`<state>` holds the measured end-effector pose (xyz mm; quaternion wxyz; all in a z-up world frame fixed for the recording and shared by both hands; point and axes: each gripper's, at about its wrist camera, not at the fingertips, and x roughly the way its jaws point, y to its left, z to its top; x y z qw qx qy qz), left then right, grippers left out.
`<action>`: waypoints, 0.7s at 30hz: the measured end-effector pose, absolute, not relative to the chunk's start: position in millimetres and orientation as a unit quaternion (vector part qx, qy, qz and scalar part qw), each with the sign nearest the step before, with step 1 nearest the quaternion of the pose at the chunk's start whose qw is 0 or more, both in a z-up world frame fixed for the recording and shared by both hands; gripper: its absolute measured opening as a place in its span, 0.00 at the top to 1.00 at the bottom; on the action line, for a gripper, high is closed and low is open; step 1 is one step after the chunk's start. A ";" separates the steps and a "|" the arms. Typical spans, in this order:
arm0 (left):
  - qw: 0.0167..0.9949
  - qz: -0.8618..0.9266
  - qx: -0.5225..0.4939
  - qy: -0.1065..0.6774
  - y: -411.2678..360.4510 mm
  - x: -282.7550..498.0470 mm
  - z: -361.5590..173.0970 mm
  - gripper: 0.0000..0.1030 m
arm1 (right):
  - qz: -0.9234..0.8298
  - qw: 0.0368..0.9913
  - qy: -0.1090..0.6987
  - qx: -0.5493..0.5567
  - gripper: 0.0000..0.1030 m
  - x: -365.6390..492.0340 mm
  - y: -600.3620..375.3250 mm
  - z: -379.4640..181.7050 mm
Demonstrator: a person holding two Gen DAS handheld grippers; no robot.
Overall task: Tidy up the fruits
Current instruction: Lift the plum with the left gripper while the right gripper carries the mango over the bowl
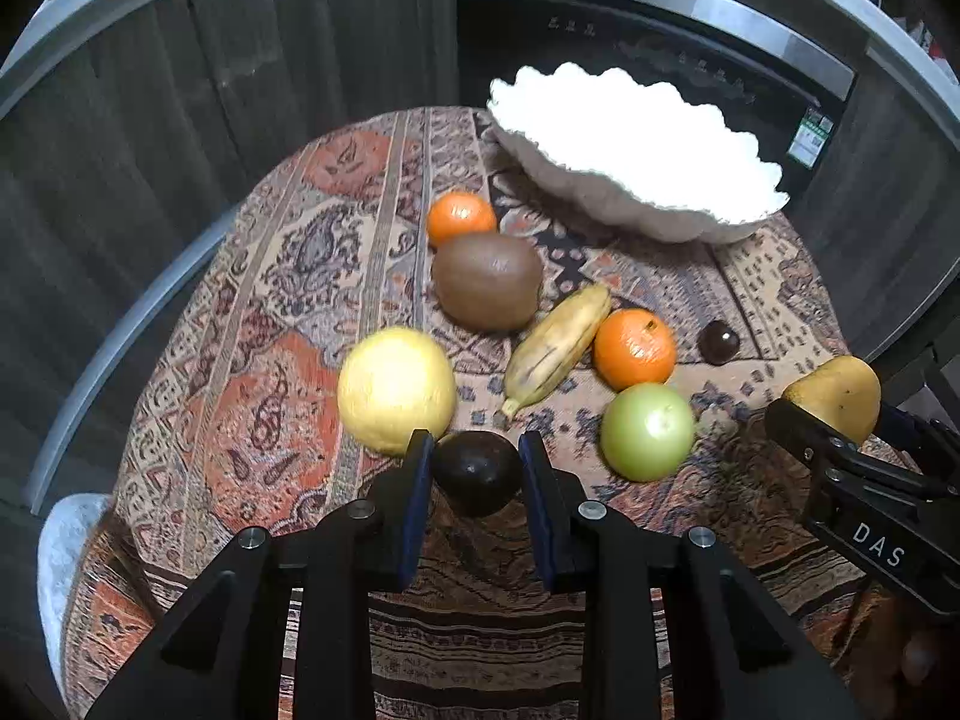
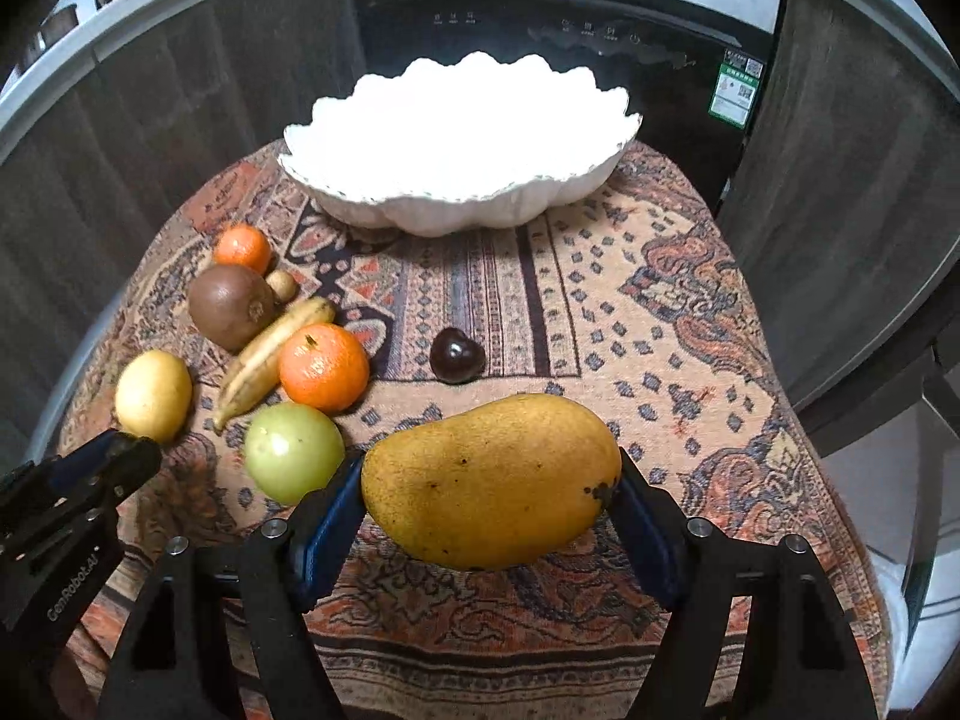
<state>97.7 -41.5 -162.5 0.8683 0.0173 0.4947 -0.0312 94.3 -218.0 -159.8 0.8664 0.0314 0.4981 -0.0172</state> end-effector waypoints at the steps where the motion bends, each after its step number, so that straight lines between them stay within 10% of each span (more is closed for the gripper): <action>1: 0.869 -0.033 0.017 0.493 -42.0 98.0 -159.2 0.72 | -0.017 0.867 0.496 0.032 0.25 93.6 -217.8 -157.9; 21: 0.891 -0.068 0.038 0.447 -74.8 145.3 -108.7 0.72 | -0.038 0.896 0.440 0.050 0.25 125.4 -247.5 -105.8</action>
